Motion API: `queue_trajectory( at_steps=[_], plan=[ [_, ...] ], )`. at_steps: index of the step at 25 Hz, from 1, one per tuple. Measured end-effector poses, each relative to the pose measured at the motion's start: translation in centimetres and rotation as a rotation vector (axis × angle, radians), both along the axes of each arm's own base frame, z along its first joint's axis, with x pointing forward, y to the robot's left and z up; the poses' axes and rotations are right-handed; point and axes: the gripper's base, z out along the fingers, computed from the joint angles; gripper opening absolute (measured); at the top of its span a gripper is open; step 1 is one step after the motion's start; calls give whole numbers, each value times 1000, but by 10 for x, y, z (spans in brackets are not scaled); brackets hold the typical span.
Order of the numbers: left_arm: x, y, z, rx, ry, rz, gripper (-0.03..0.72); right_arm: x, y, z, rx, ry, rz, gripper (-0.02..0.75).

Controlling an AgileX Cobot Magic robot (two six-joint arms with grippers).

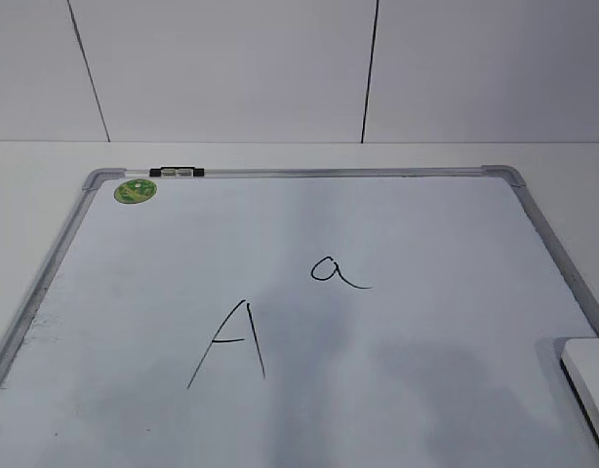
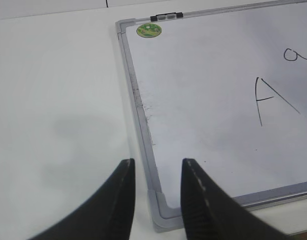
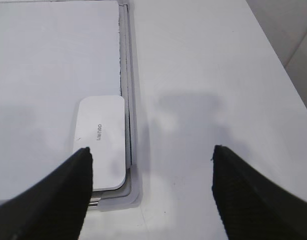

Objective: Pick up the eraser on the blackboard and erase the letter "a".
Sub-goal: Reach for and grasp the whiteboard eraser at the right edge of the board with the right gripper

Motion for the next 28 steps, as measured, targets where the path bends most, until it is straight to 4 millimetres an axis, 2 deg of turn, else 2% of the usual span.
queue_trajectory(
  at_steps=[28],
  plan=[
    [0, 0, 0, 0, 0, 0, 235, 0, 0, 0, 0, 0, 0, 592]
  ],
)
